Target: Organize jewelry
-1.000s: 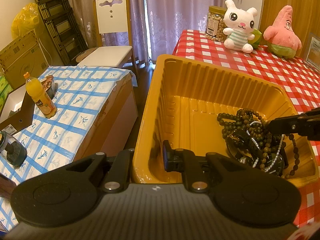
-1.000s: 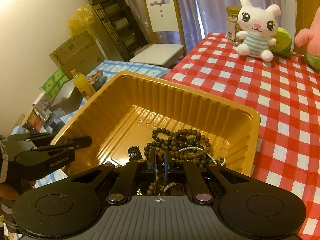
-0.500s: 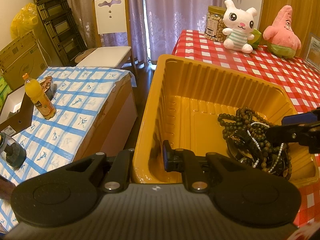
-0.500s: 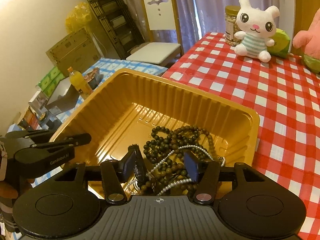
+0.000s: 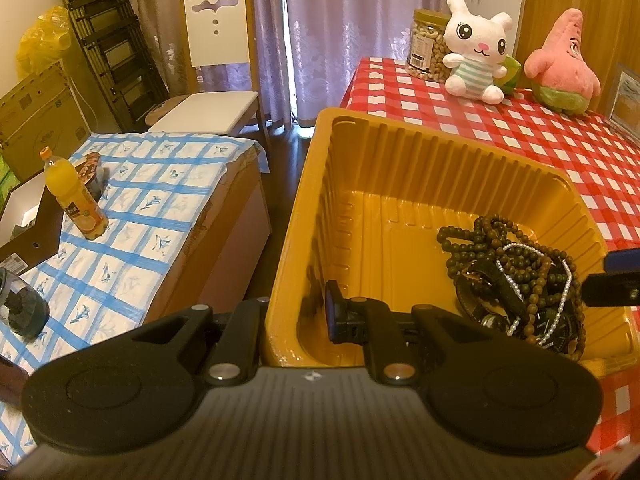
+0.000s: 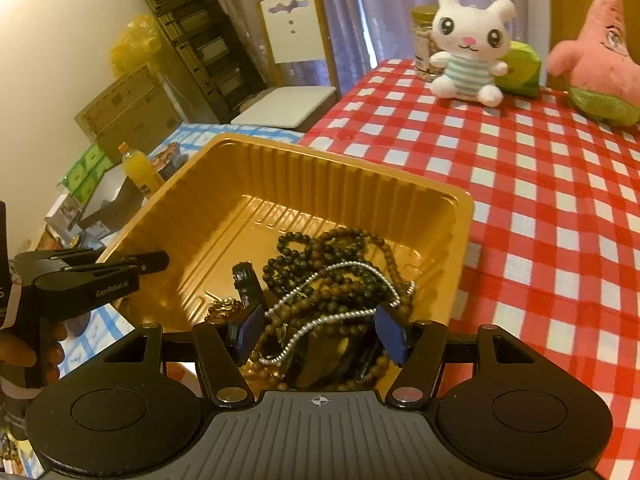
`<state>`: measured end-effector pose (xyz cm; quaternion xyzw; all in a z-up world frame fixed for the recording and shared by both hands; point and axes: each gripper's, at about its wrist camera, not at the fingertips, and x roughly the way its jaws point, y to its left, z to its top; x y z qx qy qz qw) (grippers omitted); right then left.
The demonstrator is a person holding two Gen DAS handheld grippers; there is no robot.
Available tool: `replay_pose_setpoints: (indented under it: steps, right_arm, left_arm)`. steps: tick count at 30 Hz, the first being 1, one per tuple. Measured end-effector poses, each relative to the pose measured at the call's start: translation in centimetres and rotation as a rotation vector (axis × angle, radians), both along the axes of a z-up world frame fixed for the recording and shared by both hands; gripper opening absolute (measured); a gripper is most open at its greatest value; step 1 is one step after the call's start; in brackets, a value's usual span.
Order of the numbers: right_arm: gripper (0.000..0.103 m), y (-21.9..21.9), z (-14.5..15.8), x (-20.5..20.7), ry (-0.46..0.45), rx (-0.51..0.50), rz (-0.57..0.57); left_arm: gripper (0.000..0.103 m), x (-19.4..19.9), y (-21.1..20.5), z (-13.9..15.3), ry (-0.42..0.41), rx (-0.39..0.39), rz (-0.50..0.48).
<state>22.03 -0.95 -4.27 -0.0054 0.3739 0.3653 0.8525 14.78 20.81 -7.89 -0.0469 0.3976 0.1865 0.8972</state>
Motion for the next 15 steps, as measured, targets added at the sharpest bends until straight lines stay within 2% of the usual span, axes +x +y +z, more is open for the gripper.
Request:
replay_pose_setpoints:
  steps: [15]
  right_arm:
    - [0.063, -3.0, 1.0, -1.8, 0.012, 0.018, -0.175]
  left_arm:
    - [0.015, 0.7, 2.3, -1.6, 0.015, -0.060, -0.031]
